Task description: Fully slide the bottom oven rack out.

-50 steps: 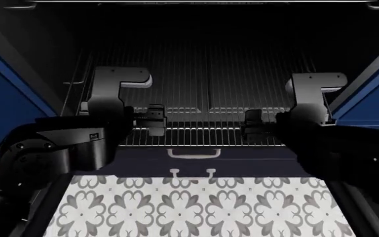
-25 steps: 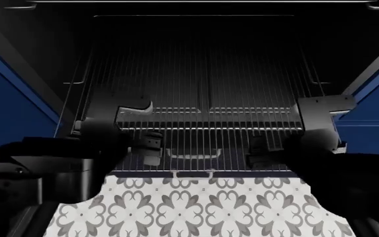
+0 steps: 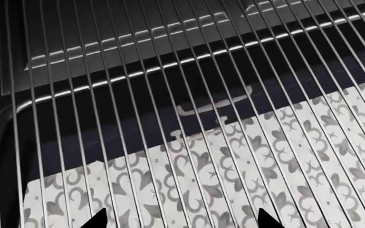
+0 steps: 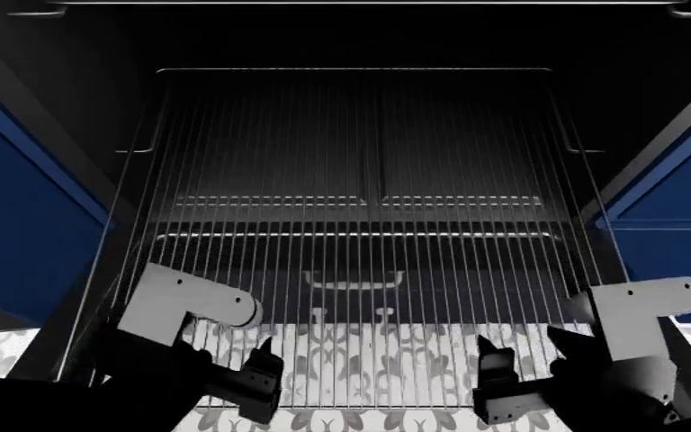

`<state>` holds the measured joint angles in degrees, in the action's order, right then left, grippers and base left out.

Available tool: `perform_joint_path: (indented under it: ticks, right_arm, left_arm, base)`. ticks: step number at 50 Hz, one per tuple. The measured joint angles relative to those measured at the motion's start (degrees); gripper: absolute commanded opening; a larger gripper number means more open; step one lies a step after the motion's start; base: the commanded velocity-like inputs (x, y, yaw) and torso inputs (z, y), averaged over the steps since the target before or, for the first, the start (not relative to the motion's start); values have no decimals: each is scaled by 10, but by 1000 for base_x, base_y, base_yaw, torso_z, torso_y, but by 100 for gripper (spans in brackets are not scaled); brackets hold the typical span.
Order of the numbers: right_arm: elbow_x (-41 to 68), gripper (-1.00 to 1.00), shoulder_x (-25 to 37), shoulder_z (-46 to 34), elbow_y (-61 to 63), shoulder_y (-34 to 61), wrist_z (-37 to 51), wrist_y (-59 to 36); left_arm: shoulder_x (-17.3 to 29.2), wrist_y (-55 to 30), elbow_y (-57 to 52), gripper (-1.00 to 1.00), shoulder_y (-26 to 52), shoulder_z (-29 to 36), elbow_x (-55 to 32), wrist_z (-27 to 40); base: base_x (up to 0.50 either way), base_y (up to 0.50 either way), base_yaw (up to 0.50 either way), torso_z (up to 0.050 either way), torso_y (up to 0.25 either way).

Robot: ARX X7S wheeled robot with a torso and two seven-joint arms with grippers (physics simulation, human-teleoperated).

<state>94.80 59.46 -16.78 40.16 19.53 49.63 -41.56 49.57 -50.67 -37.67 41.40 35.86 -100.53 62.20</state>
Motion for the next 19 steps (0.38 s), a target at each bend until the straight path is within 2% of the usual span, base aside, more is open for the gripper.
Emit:
perform_joint_path:
  ticks: [19]
  right_arm:
    - [26, 100, 135, 108, 47, -249, -71, 184]
  left_arm:
    - [93, 74, -49, 100, -77, -45, -71, -23]
  base:
    - [-9, 0, 0, 0, -11]
